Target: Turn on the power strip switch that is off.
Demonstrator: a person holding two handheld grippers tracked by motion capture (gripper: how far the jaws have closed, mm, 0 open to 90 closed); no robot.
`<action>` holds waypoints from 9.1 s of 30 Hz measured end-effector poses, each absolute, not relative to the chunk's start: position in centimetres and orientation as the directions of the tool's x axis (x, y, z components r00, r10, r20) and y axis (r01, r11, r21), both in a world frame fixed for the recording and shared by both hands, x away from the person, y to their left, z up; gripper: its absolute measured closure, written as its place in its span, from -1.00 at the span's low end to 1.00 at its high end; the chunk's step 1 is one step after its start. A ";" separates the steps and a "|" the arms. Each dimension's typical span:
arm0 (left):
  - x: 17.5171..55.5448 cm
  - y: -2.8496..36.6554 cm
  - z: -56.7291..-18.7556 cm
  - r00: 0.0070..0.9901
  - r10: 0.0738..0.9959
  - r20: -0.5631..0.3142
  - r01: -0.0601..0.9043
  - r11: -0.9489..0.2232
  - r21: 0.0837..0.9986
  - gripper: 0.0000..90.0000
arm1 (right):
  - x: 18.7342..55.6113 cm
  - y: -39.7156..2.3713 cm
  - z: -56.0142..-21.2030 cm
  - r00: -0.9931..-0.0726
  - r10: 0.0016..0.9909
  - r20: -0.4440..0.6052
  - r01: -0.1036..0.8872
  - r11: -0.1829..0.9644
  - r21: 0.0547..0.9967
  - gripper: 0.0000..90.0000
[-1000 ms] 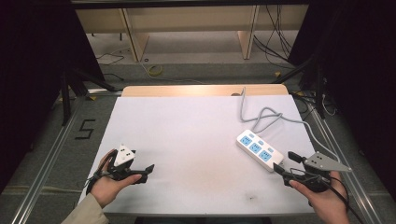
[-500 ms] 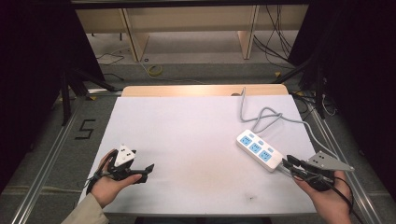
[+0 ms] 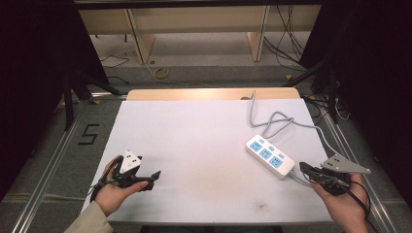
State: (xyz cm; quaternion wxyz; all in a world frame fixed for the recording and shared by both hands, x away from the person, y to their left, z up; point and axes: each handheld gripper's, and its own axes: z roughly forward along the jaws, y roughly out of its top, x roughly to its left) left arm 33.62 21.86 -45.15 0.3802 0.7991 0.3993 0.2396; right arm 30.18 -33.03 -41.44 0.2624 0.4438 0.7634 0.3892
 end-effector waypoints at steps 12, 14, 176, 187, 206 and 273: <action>33.7 21.8 -45.2 0.567 0.819 0.082 0.456 -0.396 0.797 -0.65 | 30.9 -32.3 -41.1 -0.489 0.871 -0.037 0.506 0.318 0.802 1.00; 33.7 21.7 -45.2 0.566 0.821 0.080 0.455 -0.392 0.799 -0.65 | 31.0 -32.3 -40.9 -0.491 0.870 -0.037 0.506 0.320 0.801 1.00; 33.7 21.2 -45.3 0.588 0.801 0.108 0.439 -0.429 0.790 -0.65 | 44.1 -28.0 -38.2 -0.546 0.838 -0.001 0.728 0.475 0.495 1.00; 33.7 21.2 -45.3 0.588 0.801 0.108 0.439 -0.429 0.790 -0.65 | 44.6 -27.9 -38.6 -0.544 0.839 -0.001 0.735 0.477 0.482 1.00; 33.7 21.2 -45.3 0.589 0.801 0.108 0.439 -0.429 0.789 -0.65 | 45.3 -27.4 -39.3 -0.549 0.836 -0.003 0.742 0.489 0.459 1.00; 33.7 21.2 -45.3 0.590 0.800 0.108 0.437 -0.429 0.791 -0.65 | 47.0 -26.0 -42.5 -0.560 0.829 -0.004 0.761 0.517 0.392 1.00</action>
